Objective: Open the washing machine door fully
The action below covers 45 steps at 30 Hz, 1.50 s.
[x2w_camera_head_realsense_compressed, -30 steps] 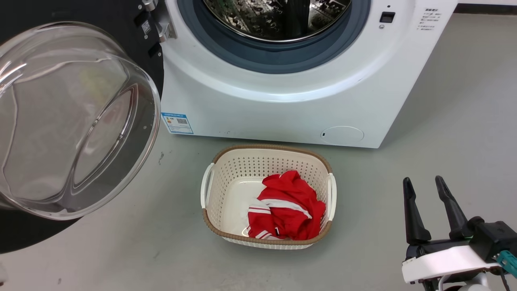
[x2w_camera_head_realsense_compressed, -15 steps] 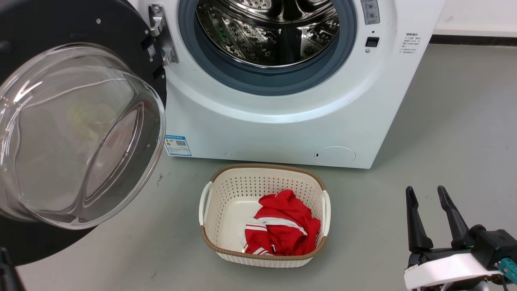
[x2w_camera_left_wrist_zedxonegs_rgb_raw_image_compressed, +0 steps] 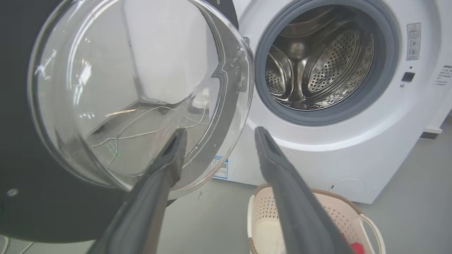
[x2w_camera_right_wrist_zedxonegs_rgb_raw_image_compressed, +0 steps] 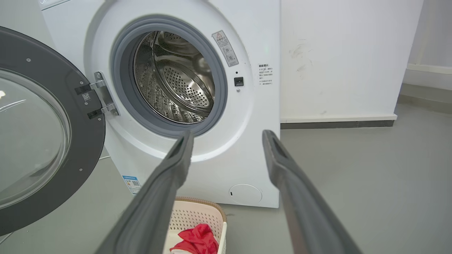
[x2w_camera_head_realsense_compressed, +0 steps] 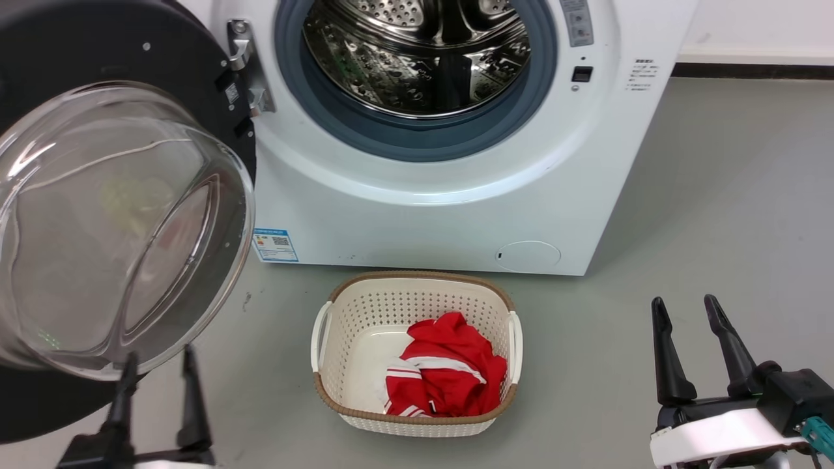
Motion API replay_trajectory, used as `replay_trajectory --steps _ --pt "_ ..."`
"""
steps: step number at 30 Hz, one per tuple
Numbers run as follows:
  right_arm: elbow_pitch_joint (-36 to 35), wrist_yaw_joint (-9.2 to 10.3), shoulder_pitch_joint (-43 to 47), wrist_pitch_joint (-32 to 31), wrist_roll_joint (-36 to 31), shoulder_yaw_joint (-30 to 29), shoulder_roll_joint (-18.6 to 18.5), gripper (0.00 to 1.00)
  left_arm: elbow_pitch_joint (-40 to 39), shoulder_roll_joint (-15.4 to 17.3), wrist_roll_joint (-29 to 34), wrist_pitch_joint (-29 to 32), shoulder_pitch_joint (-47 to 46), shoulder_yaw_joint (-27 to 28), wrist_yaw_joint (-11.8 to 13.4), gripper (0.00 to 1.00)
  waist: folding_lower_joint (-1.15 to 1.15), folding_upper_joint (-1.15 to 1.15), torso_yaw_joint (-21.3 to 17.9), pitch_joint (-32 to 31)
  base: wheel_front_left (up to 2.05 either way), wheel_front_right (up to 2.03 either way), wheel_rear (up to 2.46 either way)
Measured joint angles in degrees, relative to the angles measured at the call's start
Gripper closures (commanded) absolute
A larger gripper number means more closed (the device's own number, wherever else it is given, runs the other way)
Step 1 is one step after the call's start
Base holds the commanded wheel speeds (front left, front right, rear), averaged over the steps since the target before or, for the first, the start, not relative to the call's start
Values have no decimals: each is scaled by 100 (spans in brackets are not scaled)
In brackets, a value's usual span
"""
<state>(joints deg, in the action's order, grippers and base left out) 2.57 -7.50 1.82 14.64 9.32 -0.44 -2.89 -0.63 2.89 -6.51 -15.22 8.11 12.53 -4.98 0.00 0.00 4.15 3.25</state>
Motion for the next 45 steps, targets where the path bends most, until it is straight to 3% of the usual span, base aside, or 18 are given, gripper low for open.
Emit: replay_trajectory --steps 10,34,35,38,45 --pt "-119 0 1 -56 -116 -23 0 0 -74 0 92 0 -587 -808 -26 0 0 0 -283 20 0 0 0" --pt "-58 0 5 -47 14 9 0 0 152 -1 120 0 -731 -892 -34 0 0 0 -419 63 0 0 0" --pt "-29 0 7 -52 29 12 0 100 183 -2 121 -1 -727 -891 -48 100 0 0 -419 67 0 0 0" --pt "62 0 85 -57 115 35 1 100 360 -15 16 65 -687 -867 -56 100 0 0 -421 63 0 0 0" --pt "155 0 80 -214 994 35 -20 100 492 -15 -814 299 -722 -826 -58 100 0 0 -419 41 0 0 0"
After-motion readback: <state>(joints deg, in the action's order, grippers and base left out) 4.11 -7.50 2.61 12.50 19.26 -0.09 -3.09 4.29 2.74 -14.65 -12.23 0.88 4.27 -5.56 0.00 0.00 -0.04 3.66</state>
